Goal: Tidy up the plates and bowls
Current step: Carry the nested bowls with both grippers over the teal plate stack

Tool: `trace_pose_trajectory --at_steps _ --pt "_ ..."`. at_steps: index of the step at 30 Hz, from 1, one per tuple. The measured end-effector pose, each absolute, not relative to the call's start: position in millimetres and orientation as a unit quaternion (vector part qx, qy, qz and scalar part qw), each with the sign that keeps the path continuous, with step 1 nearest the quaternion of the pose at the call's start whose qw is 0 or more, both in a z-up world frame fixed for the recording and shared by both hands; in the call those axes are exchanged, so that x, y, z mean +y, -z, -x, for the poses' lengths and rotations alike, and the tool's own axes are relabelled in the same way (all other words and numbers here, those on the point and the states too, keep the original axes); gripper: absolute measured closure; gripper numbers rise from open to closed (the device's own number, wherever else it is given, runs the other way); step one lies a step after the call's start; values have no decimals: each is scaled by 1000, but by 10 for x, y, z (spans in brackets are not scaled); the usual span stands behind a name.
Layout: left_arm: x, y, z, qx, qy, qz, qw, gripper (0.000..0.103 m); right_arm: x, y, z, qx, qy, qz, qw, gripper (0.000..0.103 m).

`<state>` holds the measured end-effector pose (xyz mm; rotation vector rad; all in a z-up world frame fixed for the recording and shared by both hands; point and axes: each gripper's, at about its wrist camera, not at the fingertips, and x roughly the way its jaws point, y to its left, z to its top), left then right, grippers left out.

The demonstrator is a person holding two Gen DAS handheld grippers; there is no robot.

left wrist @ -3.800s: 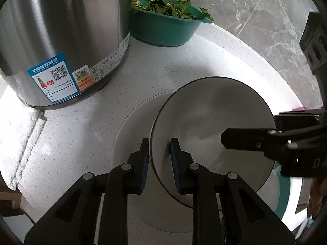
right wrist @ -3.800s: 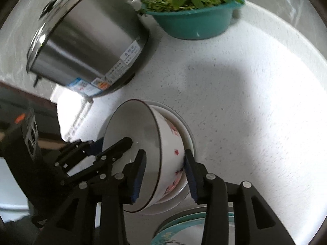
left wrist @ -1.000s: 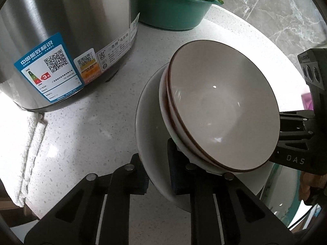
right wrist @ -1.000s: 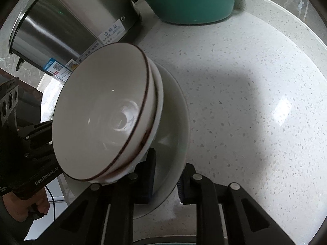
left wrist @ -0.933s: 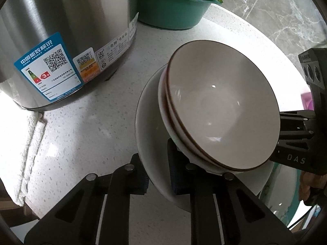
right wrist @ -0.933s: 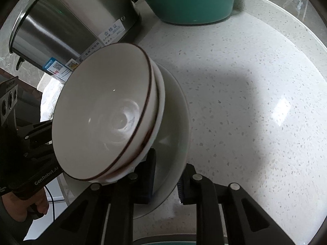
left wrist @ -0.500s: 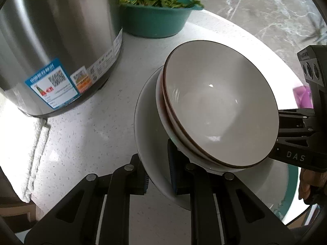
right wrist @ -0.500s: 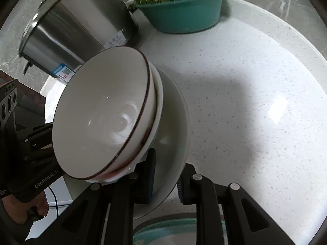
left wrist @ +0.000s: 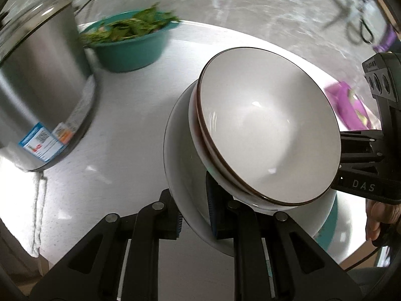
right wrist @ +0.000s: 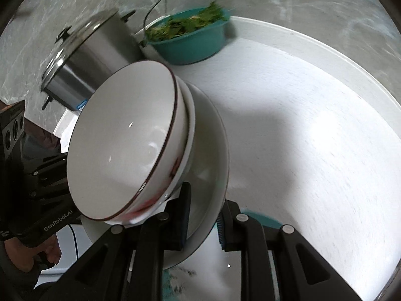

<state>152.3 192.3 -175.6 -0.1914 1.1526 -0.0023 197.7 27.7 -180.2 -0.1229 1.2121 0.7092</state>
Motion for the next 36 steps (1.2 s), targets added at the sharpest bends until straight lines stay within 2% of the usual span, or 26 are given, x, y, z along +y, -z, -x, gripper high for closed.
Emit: trace_pose_trajectory --at_steps 17,36 --pt "874 1829 -1277 571 109 31 813 89 -801 1921 -1377 585 -242 -30 774 81" --pt "708 2240 -1167 595 124 15 794 88 -944 2287 -1212 599 -221 -49 768 81"
